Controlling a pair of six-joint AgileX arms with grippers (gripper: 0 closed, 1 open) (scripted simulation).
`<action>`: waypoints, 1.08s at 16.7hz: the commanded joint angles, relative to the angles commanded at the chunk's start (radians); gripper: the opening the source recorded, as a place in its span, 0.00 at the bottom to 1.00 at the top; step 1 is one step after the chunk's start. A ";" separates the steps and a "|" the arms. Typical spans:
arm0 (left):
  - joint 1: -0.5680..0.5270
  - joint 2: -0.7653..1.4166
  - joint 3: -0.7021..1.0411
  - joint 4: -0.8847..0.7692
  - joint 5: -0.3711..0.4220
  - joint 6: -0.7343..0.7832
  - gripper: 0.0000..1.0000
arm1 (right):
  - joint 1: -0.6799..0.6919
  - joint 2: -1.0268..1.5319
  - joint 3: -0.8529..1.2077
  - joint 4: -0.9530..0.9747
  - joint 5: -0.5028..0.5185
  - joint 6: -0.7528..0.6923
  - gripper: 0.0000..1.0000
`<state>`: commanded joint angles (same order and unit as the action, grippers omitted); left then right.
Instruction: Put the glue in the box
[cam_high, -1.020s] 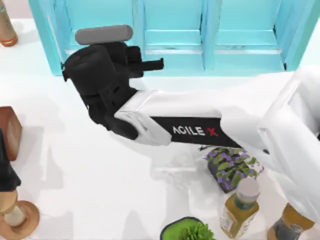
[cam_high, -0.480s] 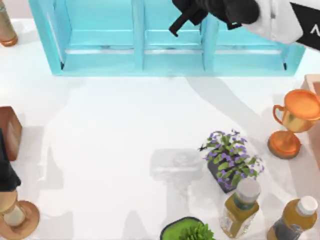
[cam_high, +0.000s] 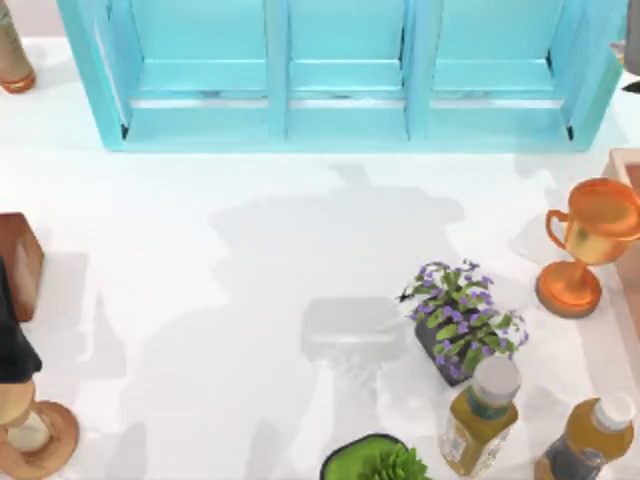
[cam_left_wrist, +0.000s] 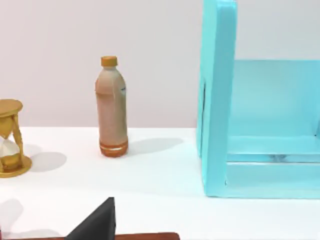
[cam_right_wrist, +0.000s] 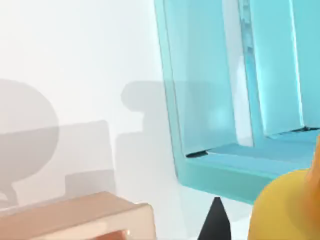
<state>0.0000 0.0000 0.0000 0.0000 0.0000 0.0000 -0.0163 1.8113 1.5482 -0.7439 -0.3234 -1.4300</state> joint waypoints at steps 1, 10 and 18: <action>0.000 0.000 0.000 0.000 0.000 0.000 1.00 | -0.081 -0.005 -0.021 -0.066 -0.087 -0.107 0.00; 0.000 0.000 0.000 0.000 0.000 0.000 1.00 | -0.745 0.152 -0.263 -0.583 -0.773 -0.842 0.00; 0.000 0.000 0.000 0.000 0.000 0.000 1.00 | -0.966 0.292 -0.389 -0.773 -0.998 -1.029 0.00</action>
<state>0.0000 0.0000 0.0000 0.0000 0.0000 0.0000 -0.9818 2.1033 1.1589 -1.5171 -1.3211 -2.4589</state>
